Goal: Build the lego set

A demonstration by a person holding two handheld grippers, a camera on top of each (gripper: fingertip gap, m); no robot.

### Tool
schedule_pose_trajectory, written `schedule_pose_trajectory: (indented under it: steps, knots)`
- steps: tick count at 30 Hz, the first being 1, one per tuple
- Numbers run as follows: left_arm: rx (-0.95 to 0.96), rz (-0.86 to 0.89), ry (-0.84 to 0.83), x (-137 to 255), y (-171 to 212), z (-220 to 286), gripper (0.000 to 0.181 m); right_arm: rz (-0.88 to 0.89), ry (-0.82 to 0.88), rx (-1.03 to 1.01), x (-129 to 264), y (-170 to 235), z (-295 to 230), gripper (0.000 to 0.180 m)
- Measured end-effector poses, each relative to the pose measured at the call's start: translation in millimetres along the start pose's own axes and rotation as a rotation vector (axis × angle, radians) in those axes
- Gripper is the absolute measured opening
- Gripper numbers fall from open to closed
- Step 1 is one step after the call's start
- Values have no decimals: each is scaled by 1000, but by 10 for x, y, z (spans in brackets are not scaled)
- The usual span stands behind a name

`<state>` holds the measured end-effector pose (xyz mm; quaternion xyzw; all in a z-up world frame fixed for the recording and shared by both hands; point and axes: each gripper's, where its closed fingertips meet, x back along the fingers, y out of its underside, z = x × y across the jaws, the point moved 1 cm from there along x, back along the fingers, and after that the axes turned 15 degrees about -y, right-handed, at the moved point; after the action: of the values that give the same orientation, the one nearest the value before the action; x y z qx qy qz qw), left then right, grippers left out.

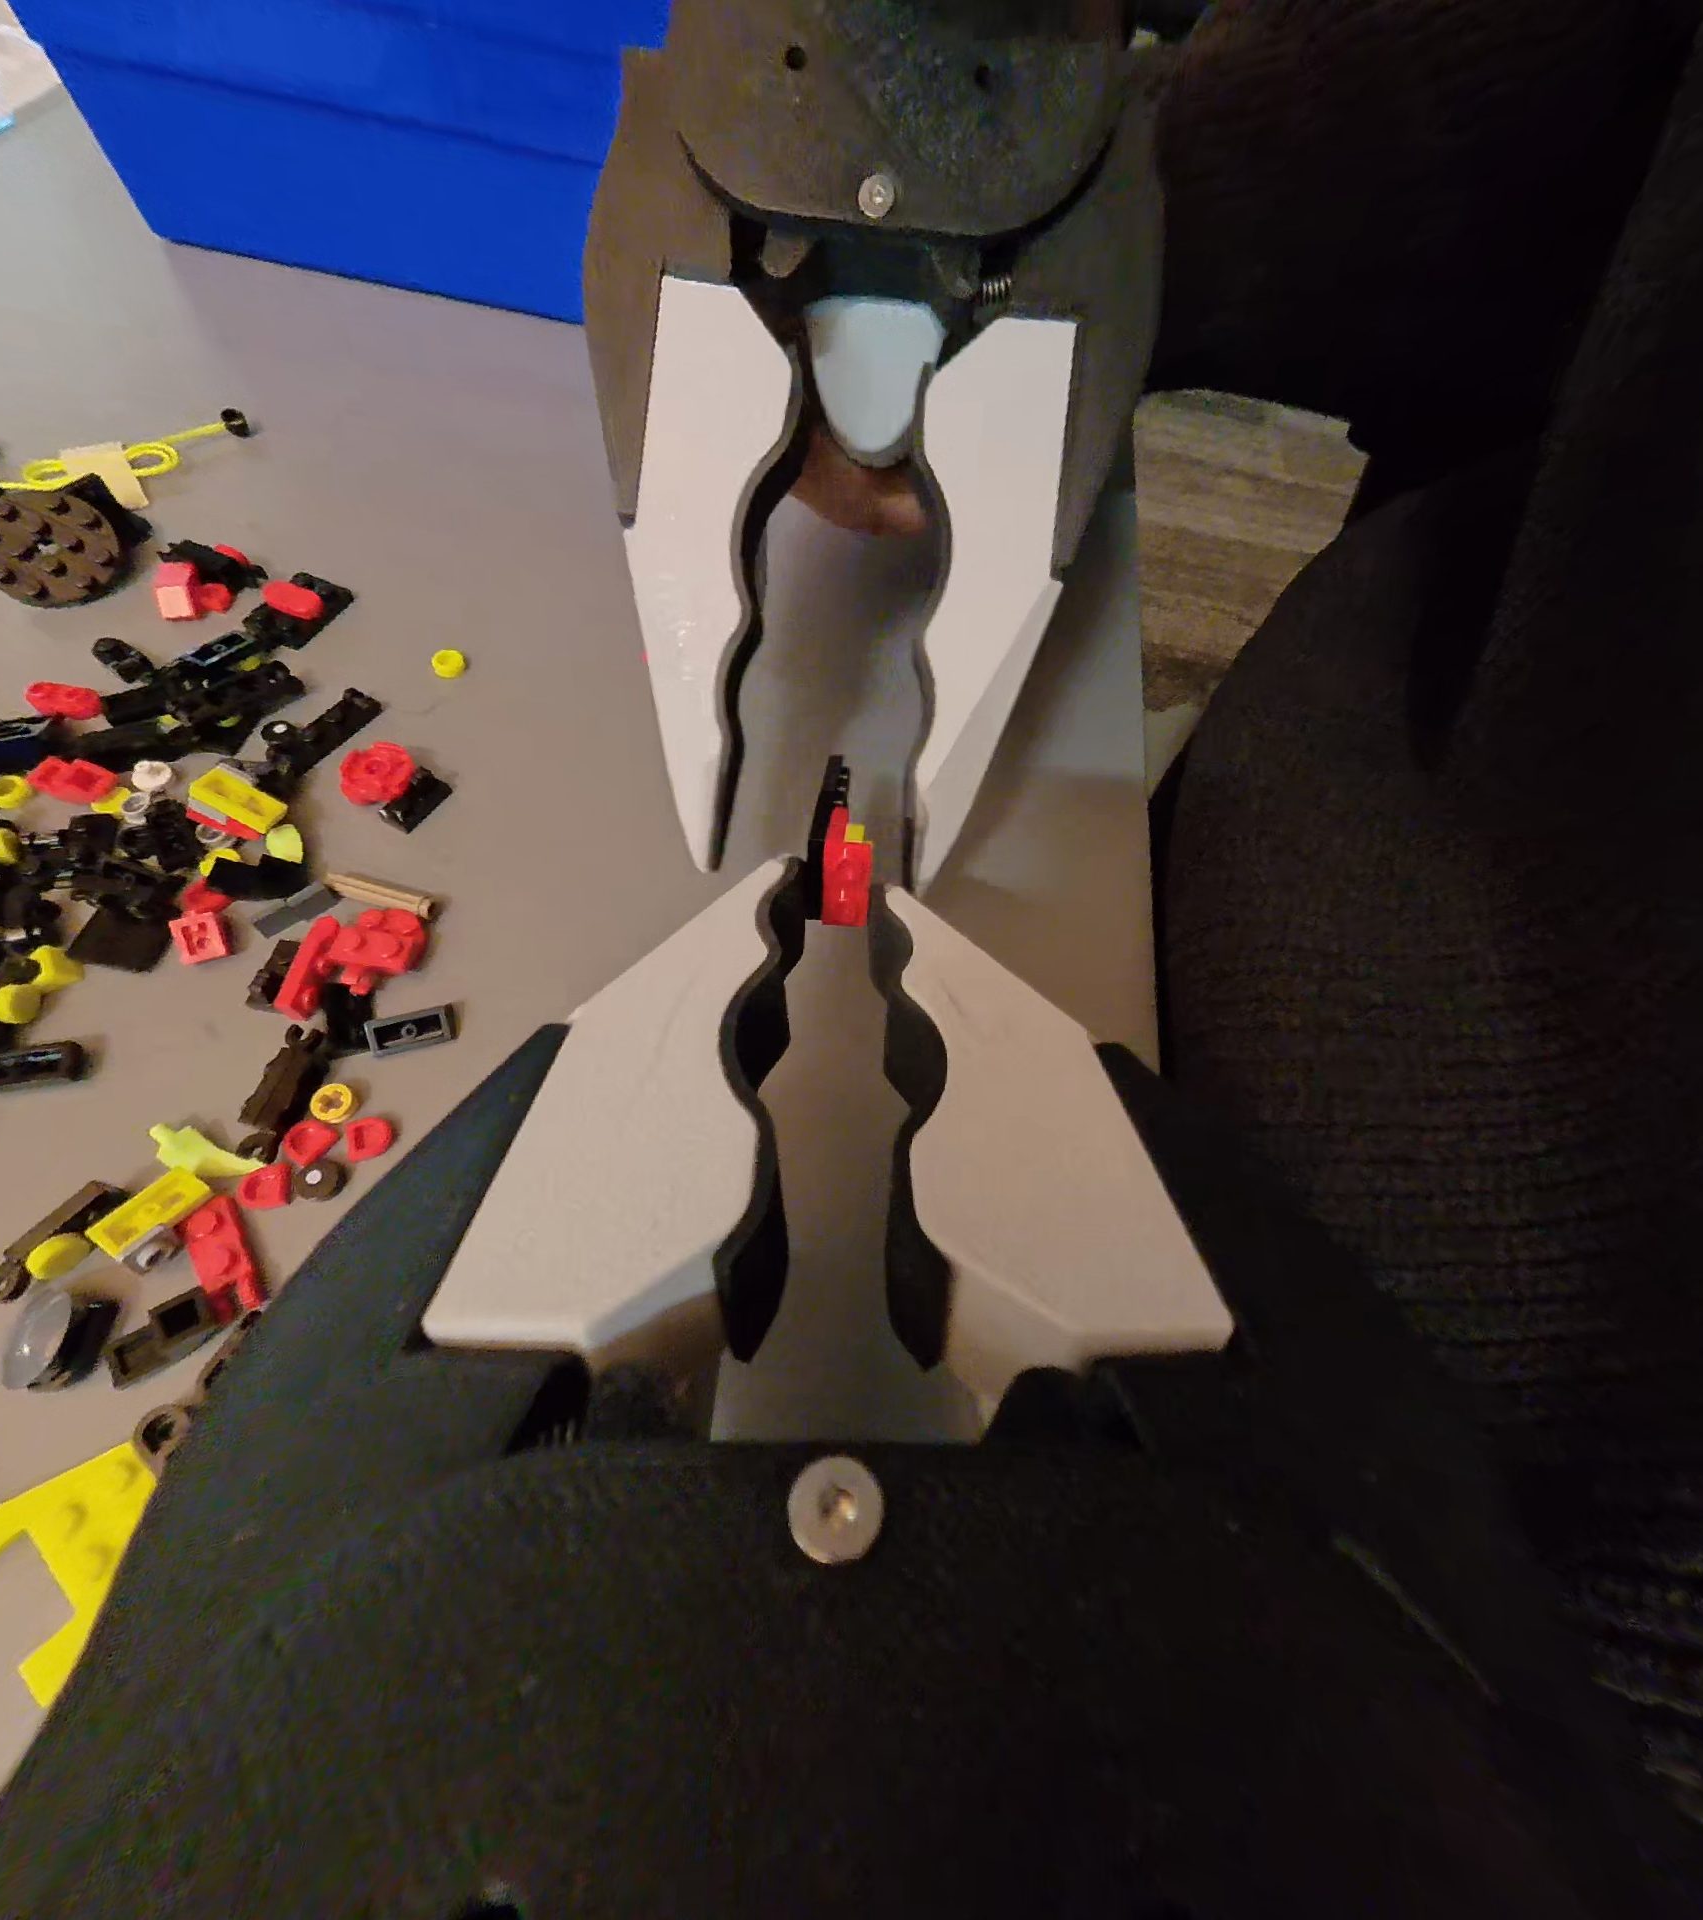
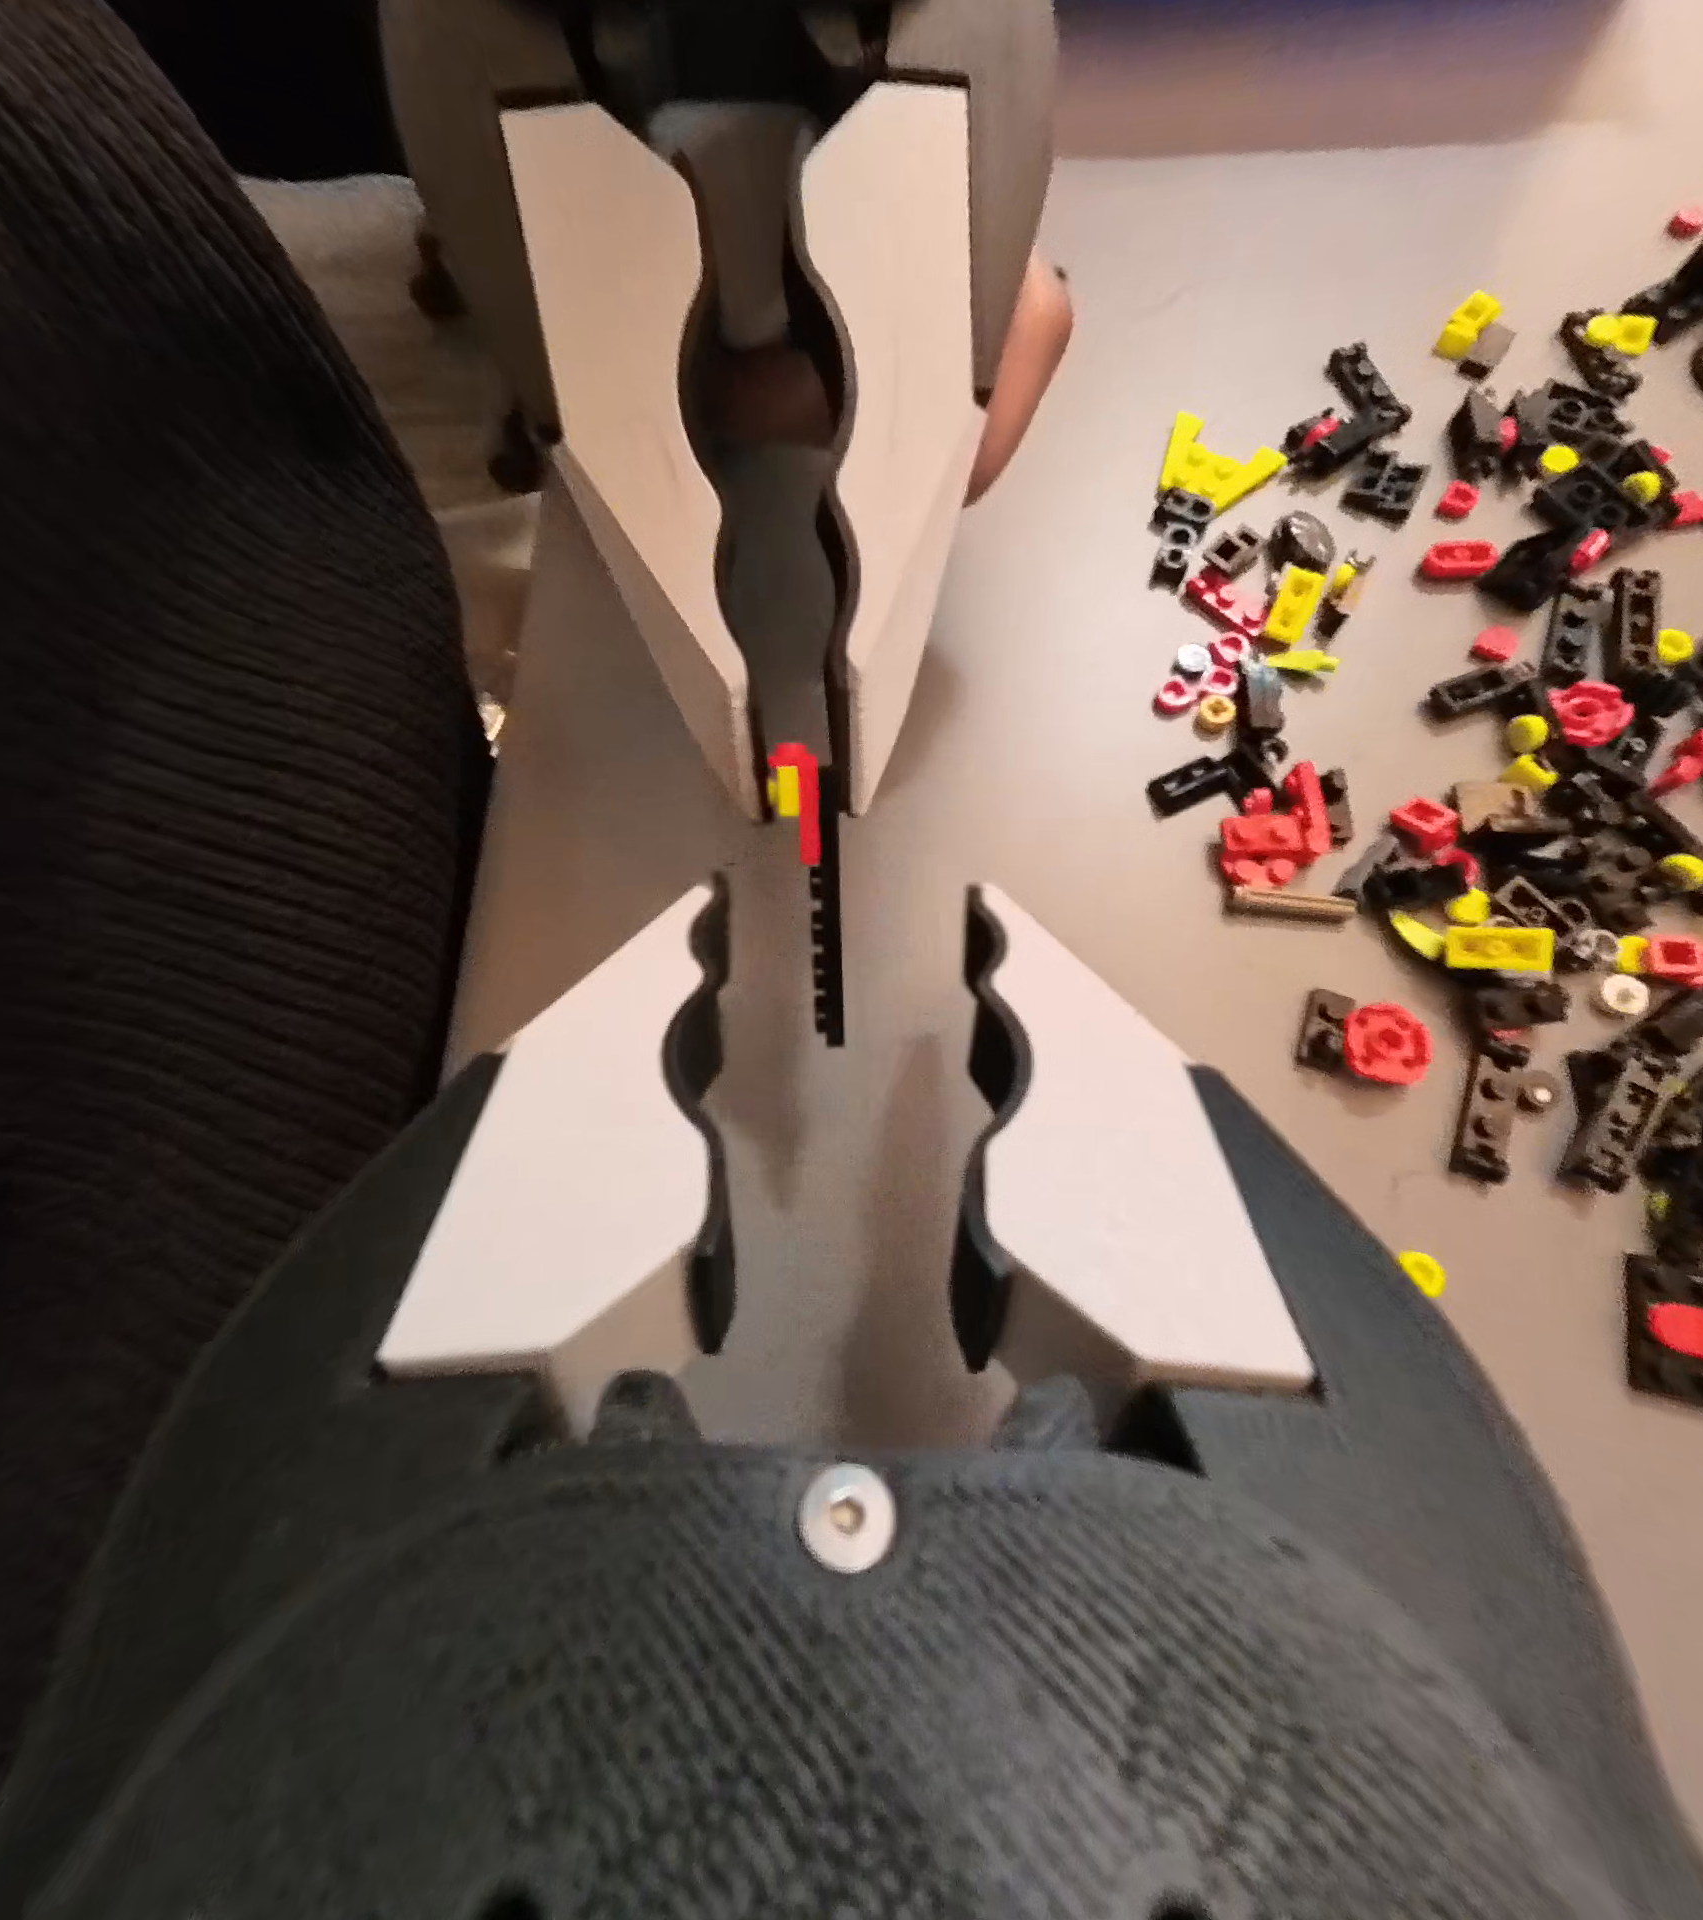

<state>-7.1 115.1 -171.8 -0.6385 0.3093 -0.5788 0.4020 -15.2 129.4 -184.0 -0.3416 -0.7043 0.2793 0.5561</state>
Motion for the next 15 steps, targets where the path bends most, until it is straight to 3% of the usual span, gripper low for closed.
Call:
schedule_pose_trajectory:
  steps: [1, 4, 7, 10, 13, 15]
  knots:
    - [-1, -4, -8, -2, 7, -16, 9, -1, 16, -5, 5, 12, 25, 53]
    - [2, -3, -26, 1, 5, -53, 9, 23, 96, 16, 81, 13, 119, 73]
    - [37, 1, -33, 16, -8, -96, 9, 46, 184, 62, 192, 1, 198, 63]
    - [139, 0, -29, 22, -29, -169, 9, 128, 183, 18, 266, -82, 212, 66]
    - [249, 27, -9, 55, -94, -233, 9, 266, 106, -23, 354, -221, 150, 45]
    - [295, 74, 3, 101, -175, -259, 9, 368, 95, -52, 456, -309, 167, 52]
